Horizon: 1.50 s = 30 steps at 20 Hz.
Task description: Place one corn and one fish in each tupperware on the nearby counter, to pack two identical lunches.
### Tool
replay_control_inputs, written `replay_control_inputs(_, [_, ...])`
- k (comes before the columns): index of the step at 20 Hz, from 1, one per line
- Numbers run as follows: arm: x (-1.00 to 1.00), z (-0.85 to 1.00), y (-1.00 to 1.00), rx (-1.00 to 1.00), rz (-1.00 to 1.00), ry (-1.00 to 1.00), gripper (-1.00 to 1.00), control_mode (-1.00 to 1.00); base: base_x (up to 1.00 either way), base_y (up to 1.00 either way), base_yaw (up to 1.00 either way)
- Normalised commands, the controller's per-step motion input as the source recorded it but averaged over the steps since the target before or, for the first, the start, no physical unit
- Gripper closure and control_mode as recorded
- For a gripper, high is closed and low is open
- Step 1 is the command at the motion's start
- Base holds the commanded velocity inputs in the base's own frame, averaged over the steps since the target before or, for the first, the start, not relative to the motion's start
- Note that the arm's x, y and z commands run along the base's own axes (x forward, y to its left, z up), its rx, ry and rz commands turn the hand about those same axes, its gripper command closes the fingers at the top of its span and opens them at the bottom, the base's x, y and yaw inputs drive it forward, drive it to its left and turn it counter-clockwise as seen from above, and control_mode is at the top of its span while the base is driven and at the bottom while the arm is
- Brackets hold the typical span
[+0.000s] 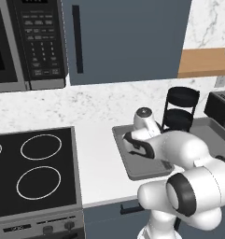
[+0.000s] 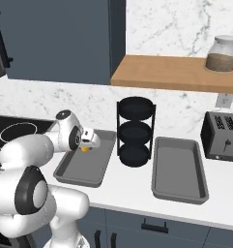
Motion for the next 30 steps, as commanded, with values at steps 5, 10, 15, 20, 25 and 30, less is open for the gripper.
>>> replay_control_inputs(5, [0.22,-0.12,-0.04,0.0,0.0,0.0,-1.0,-1.0,0.0,0.0,0.0])
replay_control_inputs(10, [0.02,0.0,-0.09,0.0,0.0,0.0,-1.0,-1.0,0.0,0.0,0.0])
replay_control_inputs(15, [0.01,0.01,0.0,0.0,0.0,0.0,-1.0,-1.0,0.0,0.0,0.0])
replay_control_inputs(20, [-0.21,0.36,0.03,0.04,0.0,0.13,-1.0,-1.0,0.0,0.0,0.0])
replay_control_inputs(25, [-0.74,0.66,0.0,0.13,0.0,0.07,-1.0,-1.0,0.0,0.0,0.0])
replay_control_inputs(30, [-1.0,0.48,0.0,0.17,0.0,0.0,-1.0,-1.0,0.0,0.0,0.0])
